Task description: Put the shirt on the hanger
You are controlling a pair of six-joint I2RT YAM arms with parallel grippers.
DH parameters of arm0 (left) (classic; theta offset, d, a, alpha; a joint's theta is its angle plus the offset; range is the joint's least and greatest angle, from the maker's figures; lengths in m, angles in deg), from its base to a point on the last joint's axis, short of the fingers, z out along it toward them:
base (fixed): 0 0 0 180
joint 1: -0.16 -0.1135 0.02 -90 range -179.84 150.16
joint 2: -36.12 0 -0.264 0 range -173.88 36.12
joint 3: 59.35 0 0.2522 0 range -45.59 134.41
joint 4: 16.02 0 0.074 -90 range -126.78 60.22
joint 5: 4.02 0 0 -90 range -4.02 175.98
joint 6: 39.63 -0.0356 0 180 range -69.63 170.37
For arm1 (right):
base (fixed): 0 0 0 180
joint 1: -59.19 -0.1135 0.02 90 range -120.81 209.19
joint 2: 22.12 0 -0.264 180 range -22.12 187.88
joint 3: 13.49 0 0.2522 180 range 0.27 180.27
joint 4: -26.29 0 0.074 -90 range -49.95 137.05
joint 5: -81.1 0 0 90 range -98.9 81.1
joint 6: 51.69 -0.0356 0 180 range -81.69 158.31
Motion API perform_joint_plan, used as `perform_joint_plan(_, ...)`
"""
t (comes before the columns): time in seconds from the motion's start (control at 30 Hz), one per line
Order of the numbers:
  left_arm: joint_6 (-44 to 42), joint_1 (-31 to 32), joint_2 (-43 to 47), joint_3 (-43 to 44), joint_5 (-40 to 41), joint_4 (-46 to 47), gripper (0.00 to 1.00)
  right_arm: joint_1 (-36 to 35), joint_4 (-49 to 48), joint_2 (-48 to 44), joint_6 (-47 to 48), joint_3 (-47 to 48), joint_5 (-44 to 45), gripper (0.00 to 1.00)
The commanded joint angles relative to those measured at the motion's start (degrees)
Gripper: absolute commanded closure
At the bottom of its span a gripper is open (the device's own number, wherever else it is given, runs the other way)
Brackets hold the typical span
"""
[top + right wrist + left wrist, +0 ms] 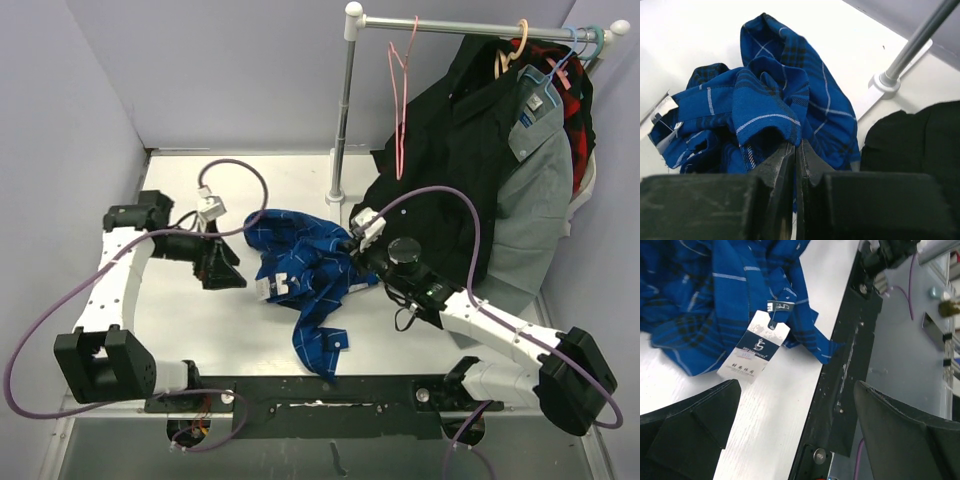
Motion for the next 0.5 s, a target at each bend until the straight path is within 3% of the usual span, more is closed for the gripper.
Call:
perform_joint_plan(0.0, 16.2, 9.0, -0.8, -2.6, 4.3, 17.9, 0.02, 0.3, -4.9, -4.7, -6.1, -3.3, 3.9, 1.00)
perform_joint_plan(0.2, 28.0, 15.6, -2.5, -7.7, 11.9, 38.6, 0.04, 0.5, -4.0, -8.5, -8.2, -6.5, 6.1, 1.00)
perform_joint_plan(0.47, 32.7, 20.7, -7.0, -4.4, 13.7, 43.5, 0.15, 0.7, -1.1, -12.1, -8.6, -7.7, 9.2, 1.00)
